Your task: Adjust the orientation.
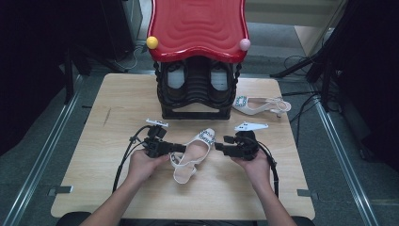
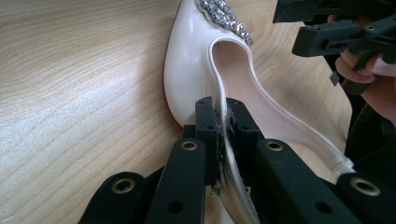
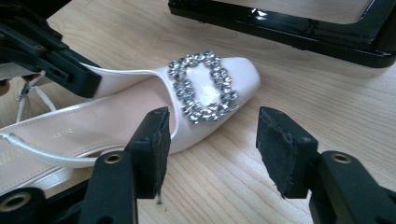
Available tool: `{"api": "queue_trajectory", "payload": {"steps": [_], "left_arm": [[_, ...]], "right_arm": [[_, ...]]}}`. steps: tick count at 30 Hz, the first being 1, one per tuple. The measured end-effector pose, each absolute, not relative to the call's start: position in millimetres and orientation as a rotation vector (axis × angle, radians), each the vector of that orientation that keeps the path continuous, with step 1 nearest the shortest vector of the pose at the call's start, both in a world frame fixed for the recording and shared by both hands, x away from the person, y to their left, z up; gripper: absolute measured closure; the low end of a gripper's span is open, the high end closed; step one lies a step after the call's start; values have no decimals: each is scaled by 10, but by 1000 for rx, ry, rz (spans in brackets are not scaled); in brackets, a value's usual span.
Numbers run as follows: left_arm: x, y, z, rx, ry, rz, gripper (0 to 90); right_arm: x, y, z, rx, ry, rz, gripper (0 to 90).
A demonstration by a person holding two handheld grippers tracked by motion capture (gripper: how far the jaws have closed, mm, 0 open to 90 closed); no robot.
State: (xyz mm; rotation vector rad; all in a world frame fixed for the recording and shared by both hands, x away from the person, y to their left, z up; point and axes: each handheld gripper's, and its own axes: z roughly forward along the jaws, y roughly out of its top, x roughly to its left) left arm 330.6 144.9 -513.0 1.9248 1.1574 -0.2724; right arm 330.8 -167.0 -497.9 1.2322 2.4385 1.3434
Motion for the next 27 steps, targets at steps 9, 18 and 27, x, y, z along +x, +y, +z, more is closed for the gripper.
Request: {"api": "queue_trajectory", "payload": {"steps": [9,18,27], "left_arm": [[3268,1449,-5049,2001,1114,-196,770],[3221,1532,-4817,1988,1075,-113,579],[3219,1733,-4742,1966,1098,-74,543]], "right_arm": [[3311,-1570,-5058,1221,2481,1302,545],[3321,-1491,-5113,1230,2494,1317,814],[3358,-1407,-5222,1264,2553,1272,900]]}}
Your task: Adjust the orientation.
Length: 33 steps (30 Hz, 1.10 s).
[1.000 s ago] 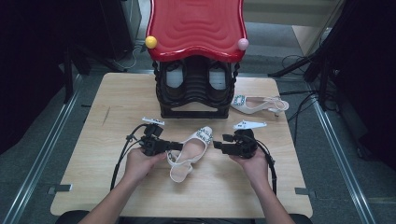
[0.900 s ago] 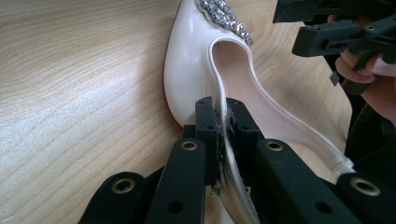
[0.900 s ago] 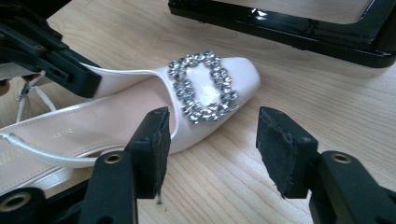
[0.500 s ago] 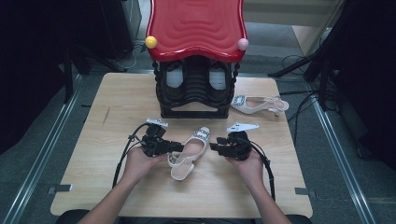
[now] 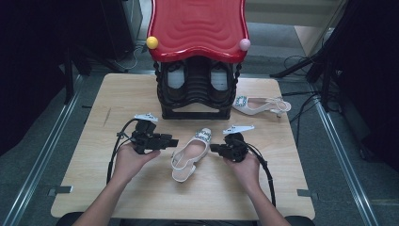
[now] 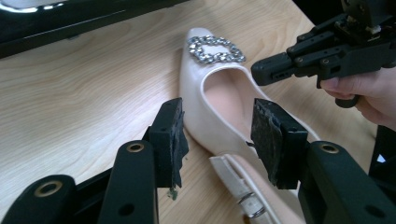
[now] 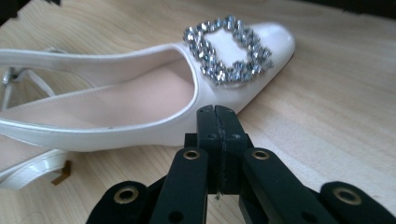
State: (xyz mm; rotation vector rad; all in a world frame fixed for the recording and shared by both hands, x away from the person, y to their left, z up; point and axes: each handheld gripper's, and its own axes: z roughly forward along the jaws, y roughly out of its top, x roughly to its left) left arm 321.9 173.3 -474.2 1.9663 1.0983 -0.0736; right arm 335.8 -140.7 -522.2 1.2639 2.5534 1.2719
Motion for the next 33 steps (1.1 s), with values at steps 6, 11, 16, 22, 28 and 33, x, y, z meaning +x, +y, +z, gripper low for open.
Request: {"api": "queue_trajectory", "payload": {"steps": [6,11,16,22,28,33], "left_arm": [[3210,1768,-4773,1975,1115,-61,534],[3185,1799,-4790,1984,1121,-60,534],[3147,1852,-4808,1976,1146,-47,527],[3103,1917,-4822,1978,1164,-39,523],[3089,1948,-4838,1978,1175,-33,514],[3101,1995,-4849,1972,1180,-25,495]], "right_arm": [[3371,-1326,-5258,1246,2569,1247,900],[3419,-1323,-5271,1272,2560,1272,900],[3477,-1285,-5269,1276,2547,1269,900],[3546,-1248,-5266,1284,2548,1266,900],[3585,-1224,-5260,1291,2549,1262,900],[3592,-1270,-5213,1287,2547,1258,885]]}}
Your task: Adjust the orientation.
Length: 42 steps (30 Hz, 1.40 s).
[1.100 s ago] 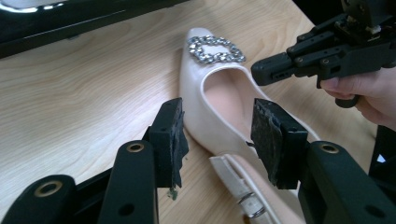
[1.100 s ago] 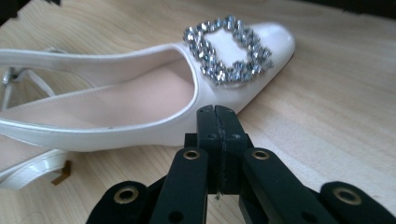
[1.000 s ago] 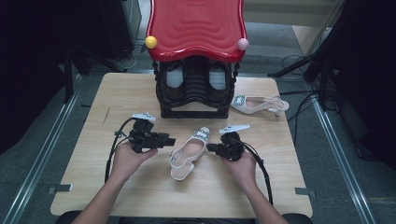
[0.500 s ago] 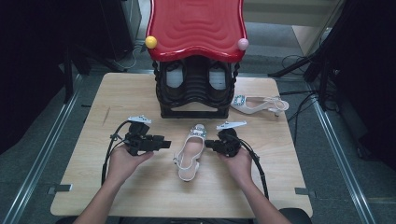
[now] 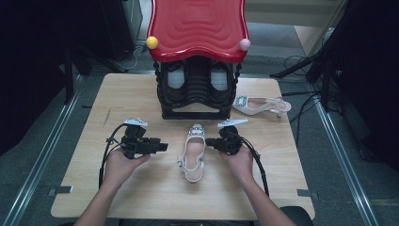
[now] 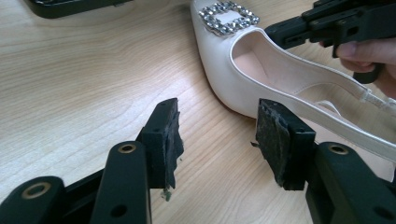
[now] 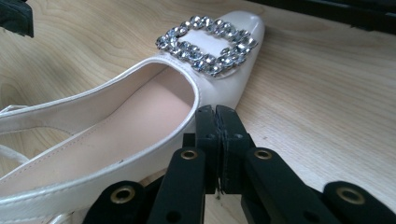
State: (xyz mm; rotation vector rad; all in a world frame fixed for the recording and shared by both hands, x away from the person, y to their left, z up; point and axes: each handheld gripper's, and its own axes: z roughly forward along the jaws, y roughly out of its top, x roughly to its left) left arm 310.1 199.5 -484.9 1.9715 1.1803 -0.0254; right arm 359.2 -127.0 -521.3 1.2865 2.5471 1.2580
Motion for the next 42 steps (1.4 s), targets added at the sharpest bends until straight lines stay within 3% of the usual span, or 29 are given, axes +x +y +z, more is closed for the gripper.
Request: {"api": "queue_trajectory", "payload": {"steps": [13,28,42], "left_arm": [[3176,2007,-4869,1988,1174,-7,485],[3243,2035,-4862,1992,1162,1,478],[3259,2047,-4867,1998,1168,4,471]], "right_arm": [[3569,-1550,-5045,1299,2485,1302,812],[3559,-1811,-4995,1300,2462,1297,535],[3638,-2135,-4833,1373,2355,1307,585]]}}
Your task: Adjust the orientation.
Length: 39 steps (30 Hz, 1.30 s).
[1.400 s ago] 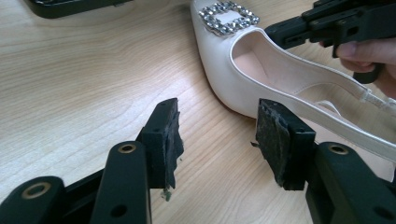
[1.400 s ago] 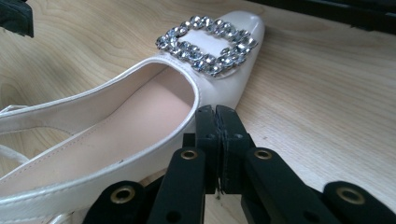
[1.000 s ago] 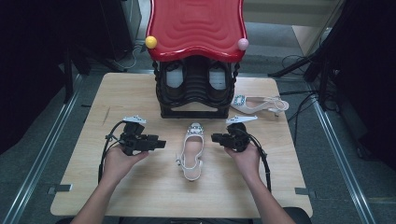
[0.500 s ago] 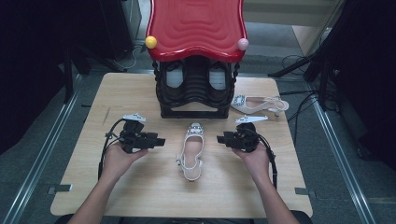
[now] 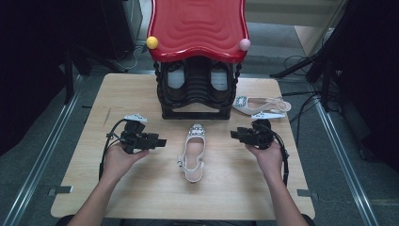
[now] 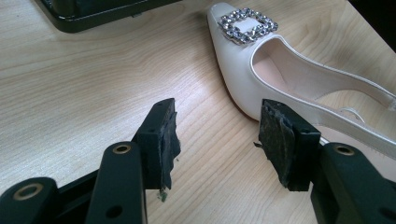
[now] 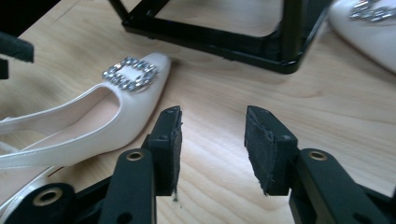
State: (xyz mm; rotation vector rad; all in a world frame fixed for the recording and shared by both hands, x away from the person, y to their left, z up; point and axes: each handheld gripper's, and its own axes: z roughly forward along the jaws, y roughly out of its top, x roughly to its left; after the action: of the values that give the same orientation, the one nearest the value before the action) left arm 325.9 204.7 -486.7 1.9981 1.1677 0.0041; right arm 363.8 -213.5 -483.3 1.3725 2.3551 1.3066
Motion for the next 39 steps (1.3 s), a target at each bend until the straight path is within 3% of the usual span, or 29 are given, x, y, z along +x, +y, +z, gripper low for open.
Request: {"api": "queue_trajectory", "payload": {"steps": [17,30,39], "left_arm": [[3253,2050,-4876,2008,1162,4,471],[3241,2047,-4868,2007,1156,9,472],[3217,2032,-4880,2018,1141,14,474]], "right_arm": [[3933,-2527,-4657,1466,2199,1299,669],[4273,-2709,-4603,1529,2130,1266,900],[4493,-2818,-4615,1561,2096,1212,900]]}}
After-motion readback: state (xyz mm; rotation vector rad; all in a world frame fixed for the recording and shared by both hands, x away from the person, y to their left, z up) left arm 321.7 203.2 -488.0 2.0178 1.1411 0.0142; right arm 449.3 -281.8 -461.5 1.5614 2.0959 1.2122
